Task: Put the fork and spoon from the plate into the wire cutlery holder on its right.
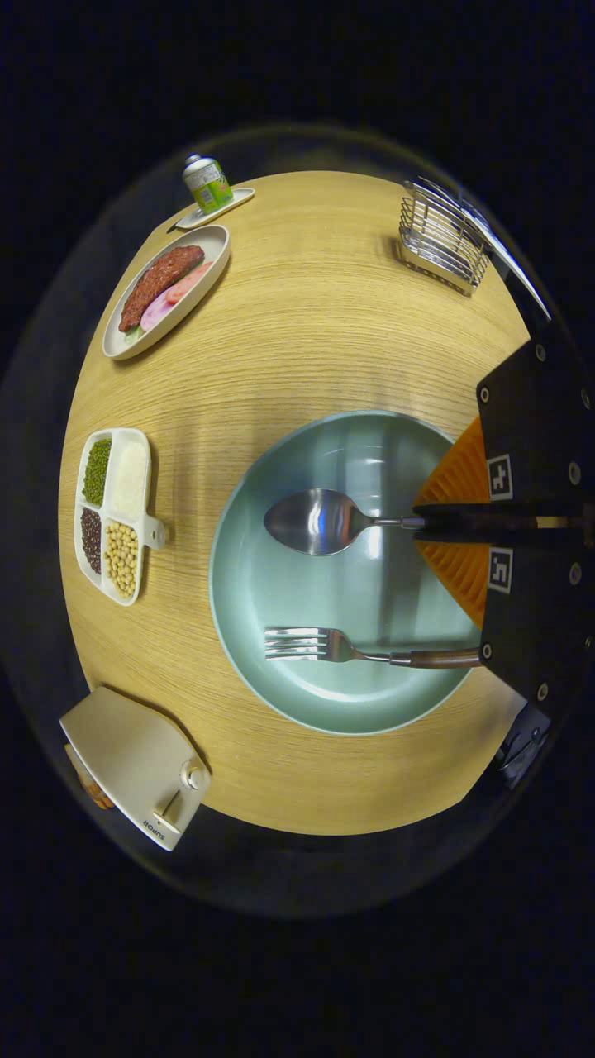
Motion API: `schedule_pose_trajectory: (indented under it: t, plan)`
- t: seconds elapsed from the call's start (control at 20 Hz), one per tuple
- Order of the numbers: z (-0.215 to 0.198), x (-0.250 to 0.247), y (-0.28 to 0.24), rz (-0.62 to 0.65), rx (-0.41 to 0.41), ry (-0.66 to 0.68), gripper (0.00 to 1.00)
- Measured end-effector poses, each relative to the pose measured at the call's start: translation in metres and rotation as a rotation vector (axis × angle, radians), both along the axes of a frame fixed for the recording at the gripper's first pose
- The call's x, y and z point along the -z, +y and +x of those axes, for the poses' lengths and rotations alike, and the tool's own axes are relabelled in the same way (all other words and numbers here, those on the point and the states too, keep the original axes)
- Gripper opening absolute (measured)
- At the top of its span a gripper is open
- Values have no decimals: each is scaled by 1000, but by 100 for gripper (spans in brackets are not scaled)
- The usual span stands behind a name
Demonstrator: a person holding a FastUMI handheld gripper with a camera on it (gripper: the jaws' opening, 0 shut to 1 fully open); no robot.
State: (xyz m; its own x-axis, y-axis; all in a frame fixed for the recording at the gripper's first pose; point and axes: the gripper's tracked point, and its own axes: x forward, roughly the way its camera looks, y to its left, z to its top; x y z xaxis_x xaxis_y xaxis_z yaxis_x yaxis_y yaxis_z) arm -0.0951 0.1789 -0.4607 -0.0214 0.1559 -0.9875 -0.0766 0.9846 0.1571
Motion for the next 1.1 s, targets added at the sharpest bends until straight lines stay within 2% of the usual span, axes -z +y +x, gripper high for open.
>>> schedule_pose_trajectory:
  t: [0.2, 0.45, 0.65, 0.8, 1.1]
  plan:
    - [2, 0, 3, 44, -7, 1, 5]
    - [8, -16, 12, 104, -11, -71, 5]
    - [12, -44, 6, 145, 29, -128, 5]
    - [14, -69, -19, 136, 58, -190, 5]
    - [18, -110, -85, 95, 165, -295, 5]
